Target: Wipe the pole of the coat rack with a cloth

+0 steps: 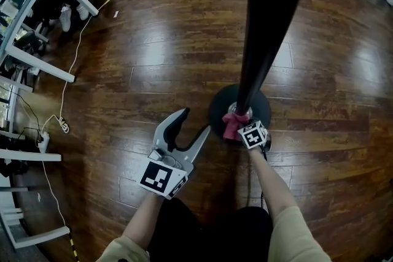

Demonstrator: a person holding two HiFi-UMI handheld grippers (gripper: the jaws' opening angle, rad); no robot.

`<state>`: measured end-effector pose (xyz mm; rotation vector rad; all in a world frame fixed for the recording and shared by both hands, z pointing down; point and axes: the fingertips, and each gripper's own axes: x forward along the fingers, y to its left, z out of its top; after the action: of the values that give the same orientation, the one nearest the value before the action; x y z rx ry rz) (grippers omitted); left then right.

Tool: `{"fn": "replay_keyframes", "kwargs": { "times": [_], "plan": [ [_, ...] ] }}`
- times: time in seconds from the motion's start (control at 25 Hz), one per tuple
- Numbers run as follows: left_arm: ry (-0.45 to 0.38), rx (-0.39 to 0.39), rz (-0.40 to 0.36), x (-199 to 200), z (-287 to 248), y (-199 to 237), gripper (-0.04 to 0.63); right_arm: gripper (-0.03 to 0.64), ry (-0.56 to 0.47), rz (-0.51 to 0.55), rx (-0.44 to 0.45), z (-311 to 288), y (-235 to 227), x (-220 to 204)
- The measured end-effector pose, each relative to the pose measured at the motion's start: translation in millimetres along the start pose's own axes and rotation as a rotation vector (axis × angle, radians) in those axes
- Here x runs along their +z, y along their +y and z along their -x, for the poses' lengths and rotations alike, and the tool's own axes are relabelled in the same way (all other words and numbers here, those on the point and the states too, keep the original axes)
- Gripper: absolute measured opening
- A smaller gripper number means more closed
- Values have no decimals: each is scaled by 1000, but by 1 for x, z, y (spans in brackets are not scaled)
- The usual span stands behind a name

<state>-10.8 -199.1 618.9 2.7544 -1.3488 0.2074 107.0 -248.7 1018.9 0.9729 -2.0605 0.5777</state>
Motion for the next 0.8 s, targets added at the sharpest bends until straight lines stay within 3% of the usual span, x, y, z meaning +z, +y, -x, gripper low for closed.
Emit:
{"fn": "replay_keyframes", "kwargs": {
  "times": [0.08, 0.2, 0.36, 0.44, 0.6, 0.72, 0.8],
  "plan": [
    [-10, 4, -15, 7, -5, -1, 219, 55, -14, 16, 22, 13, 1, 8],
    [-32, 19, -16, 22, -8, -7, 219, 54, -162, -6, 36, 66, -6, 37],
    [-63, 27, -53, 32, -6, -16, 219, 54, -571, -215, -64, 214, -64, 122],
    [-88, 35, -69, 39, -9, -14, 219, 55, -767, -233, -123, 307, -97, 183],
    [-111, 47, -45, 56, -17, -12, 219, 55, -1053, 8, -173, 500, -100, 328],
    [-130, 25, -10, 61, -23, -19, 219, 55, -1168, 247, -234, 623, -50, 418],
    [-129, 18, 17, 60, -19, -27, 219, 55, -1248, 334, -262, 686, -16, 457]
  ]
}}
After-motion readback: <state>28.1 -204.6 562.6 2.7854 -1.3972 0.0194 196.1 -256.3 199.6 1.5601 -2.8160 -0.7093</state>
